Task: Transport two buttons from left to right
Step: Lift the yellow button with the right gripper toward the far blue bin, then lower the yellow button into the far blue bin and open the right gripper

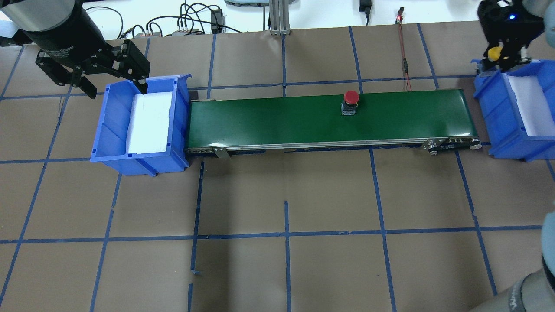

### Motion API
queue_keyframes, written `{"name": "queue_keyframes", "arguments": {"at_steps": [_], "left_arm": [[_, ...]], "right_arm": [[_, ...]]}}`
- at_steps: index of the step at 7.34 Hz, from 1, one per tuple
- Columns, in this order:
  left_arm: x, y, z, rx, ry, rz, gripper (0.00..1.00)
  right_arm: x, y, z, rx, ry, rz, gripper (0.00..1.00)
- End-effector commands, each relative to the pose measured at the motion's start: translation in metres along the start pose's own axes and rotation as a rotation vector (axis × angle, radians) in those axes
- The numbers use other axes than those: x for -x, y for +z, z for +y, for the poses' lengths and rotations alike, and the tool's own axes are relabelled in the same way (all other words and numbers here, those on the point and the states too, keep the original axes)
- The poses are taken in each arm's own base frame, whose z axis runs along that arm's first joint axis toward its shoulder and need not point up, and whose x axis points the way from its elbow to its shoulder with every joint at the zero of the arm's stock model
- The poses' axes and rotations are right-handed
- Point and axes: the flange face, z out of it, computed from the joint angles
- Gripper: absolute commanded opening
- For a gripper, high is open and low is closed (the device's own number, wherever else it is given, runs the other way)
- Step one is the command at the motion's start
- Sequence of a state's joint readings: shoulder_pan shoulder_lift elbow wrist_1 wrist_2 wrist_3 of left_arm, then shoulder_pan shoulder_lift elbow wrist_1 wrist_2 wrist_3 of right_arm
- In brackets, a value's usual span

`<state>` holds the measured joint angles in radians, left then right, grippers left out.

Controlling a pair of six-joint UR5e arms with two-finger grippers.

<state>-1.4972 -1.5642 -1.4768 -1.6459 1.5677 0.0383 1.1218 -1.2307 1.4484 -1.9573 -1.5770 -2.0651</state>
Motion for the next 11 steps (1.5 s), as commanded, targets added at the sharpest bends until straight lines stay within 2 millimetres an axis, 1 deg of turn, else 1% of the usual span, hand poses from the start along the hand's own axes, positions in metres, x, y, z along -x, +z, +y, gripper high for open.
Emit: {"name": "queue_keyframes", "arguments": {"at_steps": [1,2,3,4,5,6,7,8,9,10,11], "left_arm": [[0.0,0.001,-0.001,0.002,0.0,0.0,1.0],[0.0,-0.002,0.0,-0.004,-0.001,0.001,1.0],[0.0,-0.003,0.001,-0.007,0.0,0.001,1.0],[0.0,-0.001,0.0,-0.002,0.0,0.001,1.0],[0.0,0.0,-0.001,-0.001,0.0,0.0,1.0],[0.0,0.0,-0.001,0.001,0.0,0.0,1.0],[0.0,0.0,-0.001,0.001,0.0,0.002,1.0],[0.0,0.0,-0.001,0.001,-0.002,0.0,1.0],[0.0,0.0,-0.001,0.001,-0.002,0.0,1.0],[0.0,0.002,0.0,0.004,-0.002,0.0,1.0],[0.0,0.001,0.001,0.002,-0.002,0.0,1.0]], "right_arm": [[0.043,0.008,0.109,0.0,0.041,-0.013,0.08],[0.052,0.044,0.141,-0.046,0.061,-0.027,0.08],[0.052,0.078,0.151,-0.098,0.067,-0.044,0.08],[0.046,0.109,0.157,-0.11,0.07,-0.044,0.08],[0.044,0.134,0.159,-0.121,0.069,-0.043,0.08],[0.046,0.138,0.159,-0.123,0.063,-0.049,0.09],[0.045,0.142,0.161,-0.114,0.069,-0.053,0.15],[0.043,0.146,0.164,-0.111,0.076,-0.055,0.23],[0.043,0.16,0.163,-0.13,0.073,-0.065,0.44],[0.043,0.167,0.164,-0.132,0.073,-0.074,0.63],[0.041,0.156,0.166,-0.119,0.075,-0.062,0.99]]}}
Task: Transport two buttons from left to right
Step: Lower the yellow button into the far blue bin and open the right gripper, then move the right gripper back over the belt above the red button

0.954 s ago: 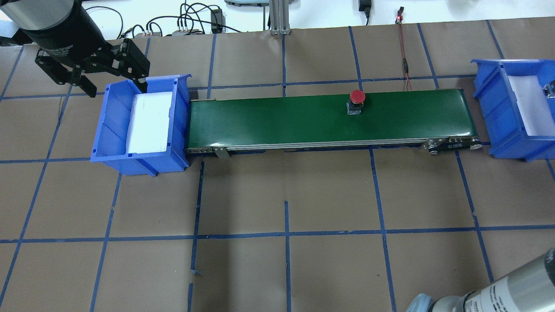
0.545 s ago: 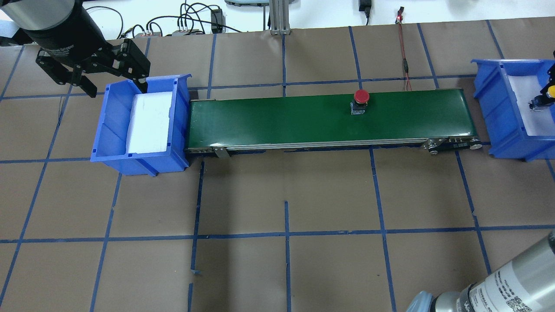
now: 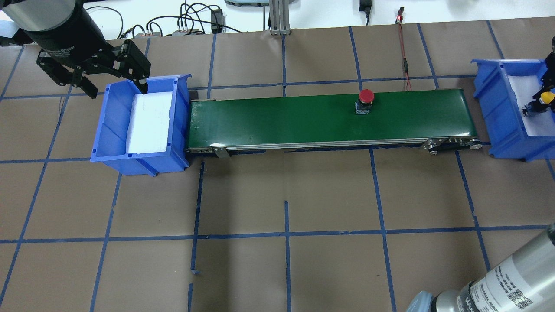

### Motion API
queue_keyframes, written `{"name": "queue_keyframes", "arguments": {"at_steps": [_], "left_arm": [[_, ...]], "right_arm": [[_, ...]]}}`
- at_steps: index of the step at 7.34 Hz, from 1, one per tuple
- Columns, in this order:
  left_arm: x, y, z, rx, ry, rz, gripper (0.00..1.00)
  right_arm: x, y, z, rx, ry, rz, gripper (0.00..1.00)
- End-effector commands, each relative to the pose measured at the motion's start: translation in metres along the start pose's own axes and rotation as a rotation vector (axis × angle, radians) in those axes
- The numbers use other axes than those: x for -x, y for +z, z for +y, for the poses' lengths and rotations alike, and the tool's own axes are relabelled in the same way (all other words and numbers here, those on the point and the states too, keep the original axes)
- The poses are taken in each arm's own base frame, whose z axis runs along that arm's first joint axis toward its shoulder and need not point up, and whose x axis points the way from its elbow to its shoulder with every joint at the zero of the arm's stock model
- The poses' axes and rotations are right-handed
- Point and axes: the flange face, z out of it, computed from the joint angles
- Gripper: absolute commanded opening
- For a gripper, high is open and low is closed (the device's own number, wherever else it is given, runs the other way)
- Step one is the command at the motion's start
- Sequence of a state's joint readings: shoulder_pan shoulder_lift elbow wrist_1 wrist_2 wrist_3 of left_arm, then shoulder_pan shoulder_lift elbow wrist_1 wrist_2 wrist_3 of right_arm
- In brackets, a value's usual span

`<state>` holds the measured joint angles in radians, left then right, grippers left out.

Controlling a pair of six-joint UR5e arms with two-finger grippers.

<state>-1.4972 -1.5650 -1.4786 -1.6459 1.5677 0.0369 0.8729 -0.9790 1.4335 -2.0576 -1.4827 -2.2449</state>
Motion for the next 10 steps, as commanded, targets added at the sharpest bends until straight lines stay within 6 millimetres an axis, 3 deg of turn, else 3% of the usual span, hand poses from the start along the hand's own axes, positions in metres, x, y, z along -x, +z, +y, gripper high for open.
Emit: {"name": "queue_keyframes", "arguments": {"at_steps": [1,3,4,5,6,8,10], "left_arm": [[0.0,0.001,0.0,0.003,0.0,0.0,1.0],[0.0,-0.005,-0.001,-0.009,0.0,0.001,1.0],[0.0,-0.006,0.0,-0.012,0.001,-0.001,1.0],[0.0,-0.009,0.002,-0.019,0.002,0.001,1.0],[0.0,-0.008,0.0,-0.016,0.002,-0.001,1.0],[0.0,-0.005,0.001,-0.009,0.0,0.001,1.0],[0.0,-0.004,0.001,-0.008,0.001,0.0,1.0]], "right_arm": [[-0.004,-0.01,0.003,0.014,0.002,0.01,1.0],[-0.01,-0.048,-0.009,0.016,-0.006,0.015,1.0],[-0.012,-0.088,-0.039,0.024,0.011,0.025,1.0],[-0.019,-0.117,-0.086,0.067,-0.042,0.034,0.99],[-0.025,-0.13,-0.132,0.096,-0.07,0.024,0.98],[-0.042,-0.118,-0.223,0.085,-0.173,0.018,0.95],[-0.039,-0.097,-0.258,0.05,-0.136,-0.005,0.95]]}}
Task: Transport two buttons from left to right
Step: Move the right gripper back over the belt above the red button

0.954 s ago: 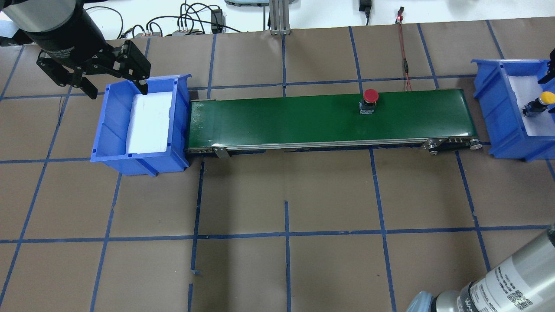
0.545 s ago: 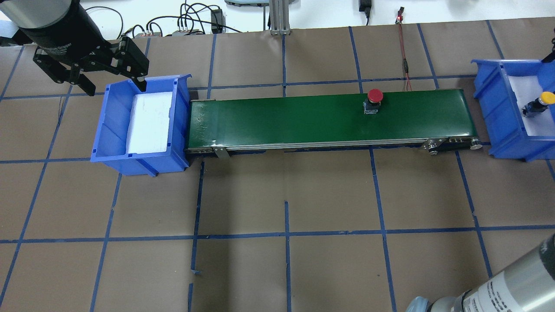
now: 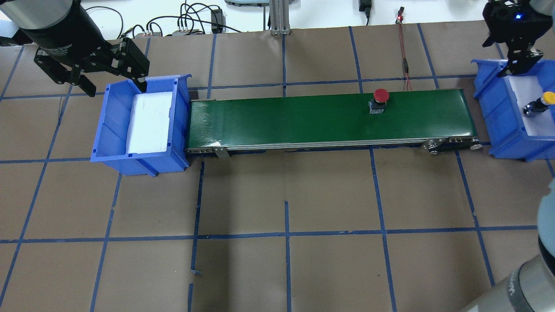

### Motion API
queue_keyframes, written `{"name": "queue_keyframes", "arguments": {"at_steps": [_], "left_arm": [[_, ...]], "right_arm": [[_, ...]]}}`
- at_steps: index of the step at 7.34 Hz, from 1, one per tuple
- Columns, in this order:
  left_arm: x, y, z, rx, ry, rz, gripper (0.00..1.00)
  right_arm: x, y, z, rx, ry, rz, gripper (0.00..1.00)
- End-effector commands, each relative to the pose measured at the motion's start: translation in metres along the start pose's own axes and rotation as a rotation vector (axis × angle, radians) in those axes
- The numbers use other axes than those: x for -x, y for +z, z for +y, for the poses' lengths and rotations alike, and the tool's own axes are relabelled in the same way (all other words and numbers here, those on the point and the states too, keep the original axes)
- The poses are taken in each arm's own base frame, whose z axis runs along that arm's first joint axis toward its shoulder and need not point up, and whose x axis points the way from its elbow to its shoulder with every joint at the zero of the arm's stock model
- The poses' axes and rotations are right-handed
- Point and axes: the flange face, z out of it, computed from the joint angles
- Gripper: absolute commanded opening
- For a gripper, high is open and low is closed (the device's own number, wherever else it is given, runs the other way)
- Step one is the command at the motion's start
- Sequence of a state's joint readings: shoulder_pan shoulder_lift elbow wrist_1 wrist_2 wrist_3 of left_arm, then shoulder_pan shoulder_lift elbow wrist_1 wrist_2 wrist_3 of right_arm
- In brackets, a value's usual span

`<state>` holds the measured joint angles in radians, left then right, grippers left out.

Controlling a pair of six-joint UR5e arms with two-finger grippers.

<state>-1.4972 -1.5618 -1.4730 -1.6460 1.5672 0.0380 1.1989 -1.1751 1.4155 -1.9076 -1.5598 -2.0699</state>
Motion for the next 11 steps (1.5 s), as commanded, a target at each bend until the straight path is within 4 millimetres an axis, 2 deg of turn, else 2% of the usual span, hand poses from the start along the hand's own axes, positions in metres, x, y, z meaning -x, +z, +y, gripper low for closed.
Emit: {"name": "queue_keyframes", "arguments": {"at_steps": [1,2,3,4,6,8,9,11], "left_arm": [[0.0,0.0,0.0,0.001,0.0,0.0,1.0],[0.0,0.001,0.0,0.002,0.0,0.0,1.0],[0.0,0.003,-0.002,0.005,0.003,0.0,1.0],[0.0,0.002,0.002,0.004,0.006,0.0,1.0],[0.0,0.0,-0.002,0.001,0.011,0.0,1.0],[0.0,0.0,-0.003,-0.002,0.011,-0.001,1.0],[0.0,0.0,-0.002,0.001,0.011,0.0,1.0],[0.0,0.0,-0.003,-0.001,0.01,-0.001,1.0]], "right_arm": [[-0.005,0.032,-0.068,-0.04,0.054,-0.035,0.95],[-0.013,0.046,-0.101,-0.027,0.042,0.003,0.95],[-0.018,0.078,-0.102,-0.035,0.036,-0.016,0.95],[-0.017,0.08,-0.098,-0.032,0.036,-0.022,0.95],[-0.015,0.081,-0.1,-0.035,0.047,-0.035,0.95],[-0.005,0.088,-0.098,-0.05,0.066,-0.081,0.95],[0.005,0.084,-0.092,-0.044,0.078,-0.071,0.95],[0.008,0.08,-0.087,-0.035,0.085,-0.06,0.95]]}}
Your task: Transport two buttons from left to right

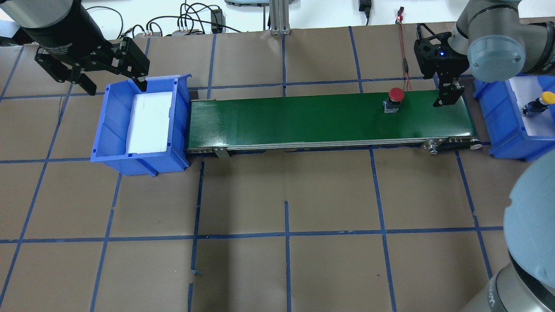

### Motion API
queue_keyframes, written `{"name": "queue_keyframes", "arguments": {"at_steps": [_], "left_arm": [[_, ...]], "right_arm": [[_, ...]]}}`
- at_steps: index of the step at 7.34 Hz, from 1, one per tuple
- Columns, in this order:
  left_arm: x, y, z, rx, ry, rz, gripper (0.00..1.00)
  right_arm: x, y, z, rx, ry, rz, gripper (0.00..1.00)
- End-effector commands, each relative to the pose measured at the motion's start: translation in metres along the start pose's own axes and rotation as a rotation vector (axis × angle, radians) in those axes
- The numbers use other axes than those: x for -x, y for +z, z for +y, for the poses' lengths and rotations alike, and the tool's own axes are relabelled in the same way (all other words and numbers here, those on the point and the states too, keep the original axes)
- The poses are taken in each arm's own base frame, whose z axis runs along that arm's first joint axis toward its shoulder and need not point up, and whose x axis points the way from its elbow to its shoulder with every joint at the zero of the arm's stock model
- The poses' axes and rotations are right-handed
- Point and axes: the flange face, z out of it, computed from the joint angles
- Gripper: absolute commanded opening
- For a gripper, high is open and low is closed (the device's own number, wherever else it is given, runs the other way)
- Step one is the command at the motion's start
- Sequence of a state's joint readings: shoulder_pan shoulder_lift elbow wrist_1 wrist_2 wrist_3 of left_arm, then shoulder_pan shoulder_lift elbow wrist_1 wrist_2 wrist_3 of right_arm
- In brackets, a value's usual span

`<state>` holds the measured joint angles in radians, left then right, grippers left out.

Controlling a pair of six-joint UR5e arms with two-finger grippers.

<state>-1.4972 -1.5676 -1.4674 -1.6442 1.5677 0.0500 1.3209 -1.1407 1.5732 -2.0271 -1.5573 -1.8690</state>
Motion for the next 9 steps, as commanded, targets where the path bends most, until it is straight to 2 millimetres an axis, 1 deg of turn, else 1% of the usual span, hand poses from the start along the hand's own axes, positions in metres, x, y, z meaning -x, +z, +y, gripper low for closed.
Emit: {"name": "queue_keyframes", "arguments": {"at_steps": [1,5,9], "left_arm": [[-0.0001,-0.0004,0.0012,-0.001,-0.002,0.0,1.0],[-0.0002,0.0041,0.0038,0.009,-0.001,0.0,1.0],[-0.0001,0.0017,0.0014,-0.01,-0.002,0.0,1.0]], "right_arm": [[0.0008,-0.0035,0.002,0.006,0.005,0.016,0.95],[-0.0007,-0.0073,0.0015,0.01,0.005,0.023,0.95],[0.0004,-0.0052,0.0001,0.007,0.01,0.019,0.95]]}}
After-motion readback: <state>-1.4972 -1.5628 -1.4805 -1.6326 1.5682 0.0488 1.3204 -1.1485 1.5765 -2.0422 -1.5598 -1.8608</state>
